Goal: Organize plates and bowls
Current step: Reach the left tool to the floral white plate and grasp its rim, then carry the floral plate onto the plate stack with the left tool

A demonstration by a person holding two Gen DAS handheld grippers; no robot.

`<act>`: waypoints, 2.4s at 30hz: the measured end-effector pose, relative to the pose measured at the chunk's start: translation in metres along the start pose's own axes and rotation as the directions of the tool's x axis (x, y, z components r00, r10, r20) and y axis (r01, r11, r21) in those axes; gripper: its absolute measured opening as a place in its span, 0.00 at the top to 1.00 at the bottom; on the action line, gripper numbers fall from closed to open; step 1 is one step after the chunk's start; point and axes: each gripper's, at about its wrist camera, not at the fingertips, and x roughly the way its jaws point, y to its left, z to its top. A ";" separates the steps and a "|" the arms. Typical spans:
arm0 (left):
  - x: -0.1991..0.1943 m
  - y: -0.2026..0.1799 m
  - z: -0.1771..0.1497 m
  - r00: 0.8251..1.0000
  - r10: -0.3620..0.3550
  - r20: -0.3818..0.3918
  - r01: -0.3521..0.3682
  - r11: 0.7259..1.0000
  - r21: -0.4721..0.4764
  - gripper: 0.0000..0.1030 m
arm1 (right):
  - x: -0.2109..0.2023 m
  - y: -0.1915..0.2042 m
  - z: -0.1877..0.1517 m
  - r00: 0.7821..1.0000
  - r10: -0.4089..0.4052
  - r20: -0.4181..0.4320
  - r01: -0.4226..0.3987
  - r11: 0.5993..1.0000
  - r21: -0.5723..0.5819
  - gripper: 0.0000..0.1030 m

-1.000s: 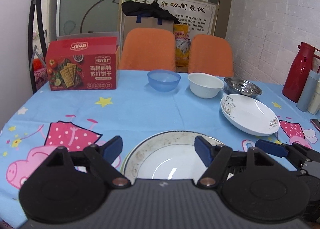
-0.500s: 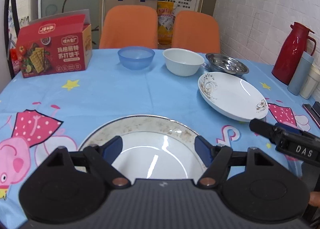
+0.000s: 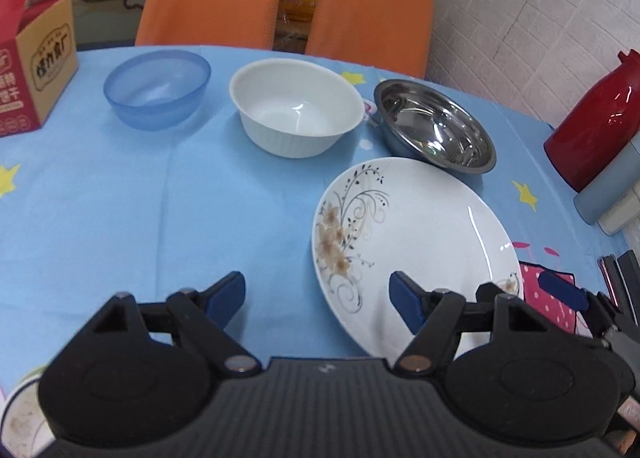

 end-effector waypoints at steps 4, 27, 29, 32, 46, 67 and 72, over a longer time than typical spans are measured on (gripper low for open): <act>0.026 -0.011 0.008 0.999 0.024 -0.026 -0.023 0.999 0.026 0.30 | 0.016 0.001 0.003 0.999 0.010 -0.046 -0.011 1.000 -0.020 0.00; 0.034 -0.037 -0.005 0.999 0.030 0.019 -0.033 0.983 0.181 0.47 | 0.033 0.017 -0.001 0.997 0.057 -0.059 -0.062 0.994 -0.093 0.00; 0.032 -0.037 -0.005 0.999 0.035 0.021 -0.039 0.984 0.175 0.50 | 0.032 0.019 -0.002 0.998 0.037 -0.051 -0.041 0.996 -0.080 0.00; 0.023 -0.037 -0.009 0.999 0.036 0.031 -0.041 0.982 0.185 0.51 | 0.026 0.019 -0.001 0.999 0.013 -0.044 -0.016 0.999 -0.050 0.00; -0.051 -0.024 -0.043 0.990 0.020 0.140 -0.046 0.982 0.182 0.55 | -0.033 0.051 -0.019 0.995 0.001 0.097 0.005 0.998 -0.060 0.00; -0.162 0.104 -0.142 0.946 0.228 0.232 -0.226 0.973 -0.035 0.54 | -0.087 0.186 -0.068 0.959 0.276 0.070 -0.257 0.945 -0.204 0.00; -0.156 0.114 -0.150 0.953 0.206 0.224 -0.201 0.979 -0.047 0.54 | -0.086 0.197 -0.076 0.963 0.267 0.050 -0.249 0.942 -0.227 0.00</act>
